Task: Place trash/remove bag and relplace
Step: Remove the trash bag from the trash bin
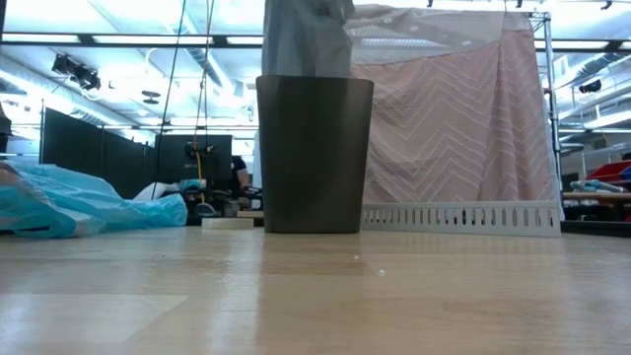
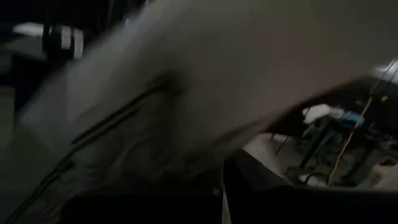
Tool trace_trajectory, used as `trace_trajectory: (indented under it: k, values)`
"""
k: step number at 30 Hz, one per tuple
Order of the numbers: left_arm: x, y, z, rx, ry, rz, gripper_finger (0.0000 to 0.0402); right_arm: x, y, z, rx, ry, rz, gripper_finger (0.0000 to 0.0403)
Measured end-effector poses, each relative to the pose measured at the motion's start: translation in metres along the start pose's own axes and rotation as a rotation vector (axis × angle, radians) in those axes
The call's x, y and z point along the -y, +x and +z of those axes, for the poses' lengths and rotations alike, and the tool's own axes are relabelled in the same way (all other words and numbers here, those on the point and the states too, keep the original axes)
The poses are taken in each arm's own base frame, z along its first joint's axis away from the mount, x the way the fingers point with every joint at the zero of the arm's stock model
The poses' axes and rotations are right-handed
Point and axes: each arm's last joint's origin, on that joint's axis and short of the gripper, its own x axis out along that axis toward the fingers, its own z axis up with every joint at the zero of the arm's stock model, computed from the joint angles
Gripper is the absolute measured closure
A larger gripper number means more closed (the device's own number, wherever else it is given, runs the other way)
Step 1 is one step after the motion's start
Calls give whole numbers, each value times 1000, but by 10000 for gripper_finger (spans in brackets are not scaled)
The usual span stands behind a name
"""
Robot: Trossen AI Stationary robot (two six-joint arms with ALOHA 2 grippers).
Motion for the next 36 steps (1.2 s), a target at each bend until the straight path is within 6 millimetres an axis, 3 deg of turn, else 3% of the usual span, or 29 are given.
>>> trace_trajectory:
  k: [7, 13, 18, 21, 26, 36]
  values:
    - [-12, -10, 7, 8, -44, 18, 401, -15, 5, -19, -139, -42, 69, 403]
    - [-11, -43, 26, 113, -40, 40, 401, -21, 7, -31, -231, -85, 126, 403]
    - [-14, -59, 25, 87, -27, 93, 401, -10, 2, -26, -236, -201, 42, 403]
    - [-17, -66, 20, 41, -25, 153, 401, 6, -8, -9, -162, -193, -28, 403]
    - [-25, -57, 12, -12, -22, 203, 401, 20, -29, 23, 8, -162, -72, 403]
    - [-29, -36, 12, 35, -68, 107, 401, 13, -25, 16, -24, -170, -43, 403]
